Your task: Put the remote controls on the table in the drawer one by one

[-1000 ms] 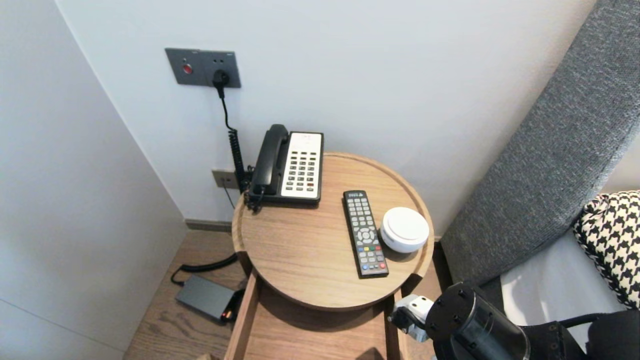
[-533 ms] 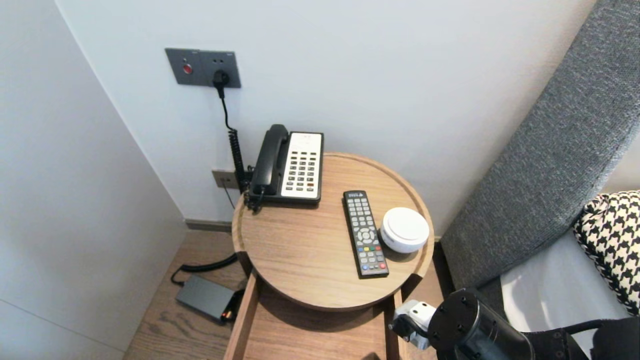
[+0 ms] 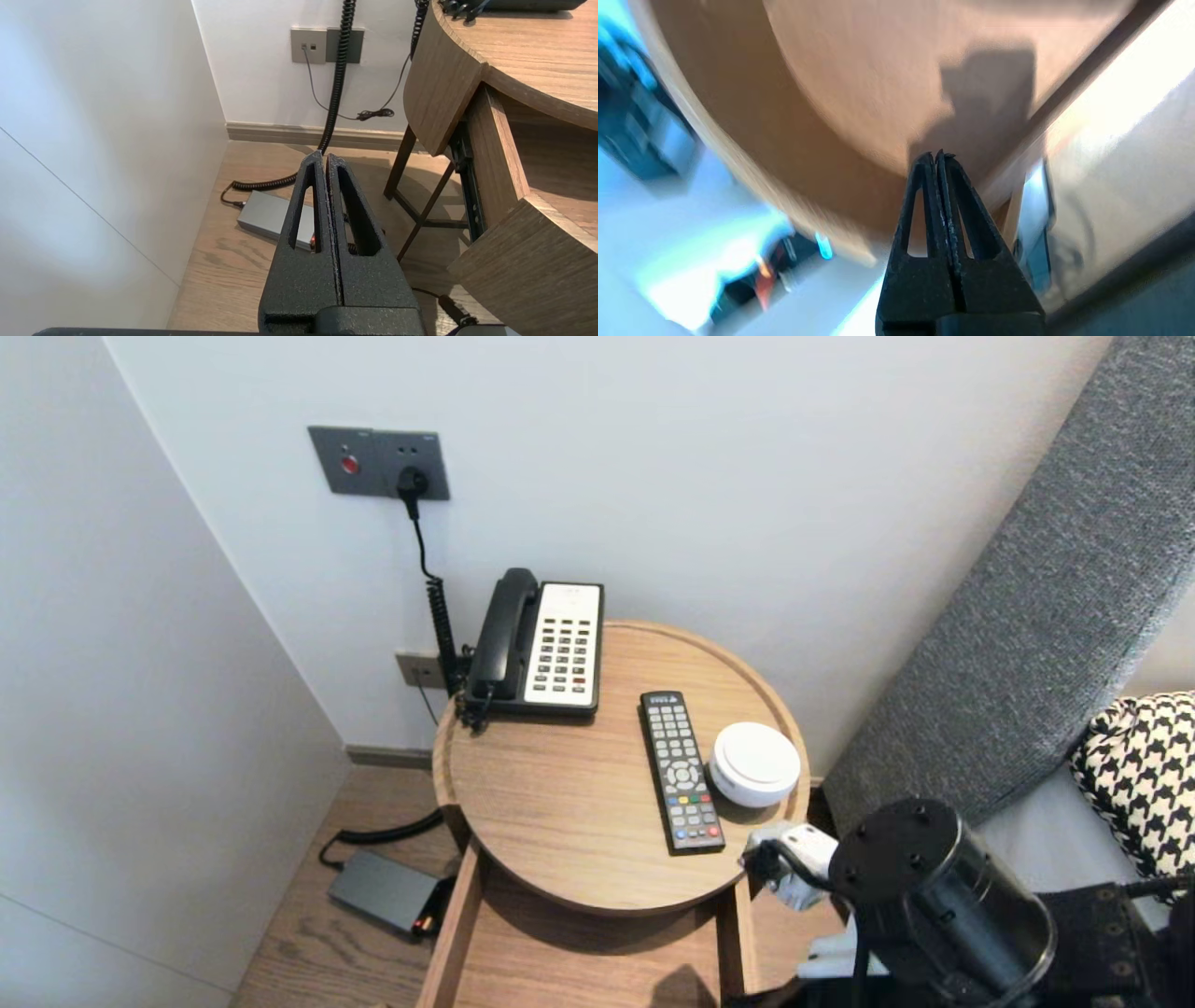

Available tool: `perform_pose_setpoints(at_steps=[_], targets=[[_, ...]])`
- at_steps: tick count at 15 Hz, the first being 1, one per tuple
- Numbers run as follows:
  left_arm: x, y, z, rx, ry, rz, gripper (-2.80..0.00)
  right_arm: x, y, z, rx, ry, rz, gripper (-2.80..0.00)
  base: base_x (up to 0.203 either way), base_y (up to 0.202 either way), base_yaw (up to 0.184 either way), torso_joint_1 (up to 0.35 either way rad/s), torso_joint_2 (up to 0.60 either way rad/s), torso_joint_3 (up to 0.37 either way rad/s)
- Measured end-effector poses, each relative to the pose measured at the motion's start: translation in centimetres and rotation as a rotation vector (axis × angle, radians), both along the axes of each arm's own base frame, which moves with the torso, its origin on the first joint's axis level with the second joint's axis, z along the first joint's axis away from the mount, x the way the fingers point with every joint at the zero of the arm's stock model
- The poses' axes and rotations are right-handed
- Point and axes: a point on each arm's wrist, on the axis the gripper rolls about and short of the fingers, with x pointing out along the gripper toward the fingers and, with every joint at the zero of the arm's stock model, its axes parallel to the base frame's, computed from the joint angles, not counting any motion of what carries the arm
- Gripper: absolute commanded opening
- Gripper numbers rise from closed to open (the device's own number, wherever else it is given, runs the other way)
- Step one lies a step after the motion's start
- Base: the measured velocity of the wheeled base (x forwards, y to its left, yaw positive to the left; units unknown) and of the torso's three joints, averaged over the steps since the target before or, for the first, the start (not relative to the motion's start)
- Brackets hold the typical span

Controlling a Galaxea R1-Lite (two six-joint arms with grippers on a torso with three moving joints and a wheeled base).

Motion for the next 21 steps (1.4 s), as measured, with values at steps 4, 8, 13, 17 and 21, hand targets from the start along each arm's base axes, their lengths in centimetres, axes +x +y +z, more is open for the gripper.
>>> perform_pose_setpoints(at_steps=[4,8,13,17,21], targets=[[0.0,0.0,0.0,0.0,0.0,0.0,-2.8,3.1,-1.2,6.0,0.098,-0.118,-0.116,-2.8,0.0,0.0,0.0,0.0,0.0,0.0],[0.0,0.0,0.0,0.0,0.0,0.0,-2.8,5.8,-2.3,12.3,0.124,-0.179,-0.209,-2.8,0.0,0.0,0.0,0.0,0.0,0.0],[0.0,0.0,0.0,0.0,0.0,0.0,-2.8,9.8,-2.3,13.2,0.007,-0.24,-0.358,-2.8,0.0,0.0,0.0,0.0,0.0,0.0],[0.0,0.0,0.0,0.0,0.0,0.0,-2.8,10.8,-2.0,12.3,-0.054,-0.249,-0.375,0.0,0.0,0.0,0.0,0.0,0.0,0.0],[0.0,0.0,0.0,0.0,0.0,0.0,-2.8,10.9,-2.1,11.5,-0.132,-0.272,-0.385,0.0,0.0,0.0,0.0,0.0,0.0,0.0]])
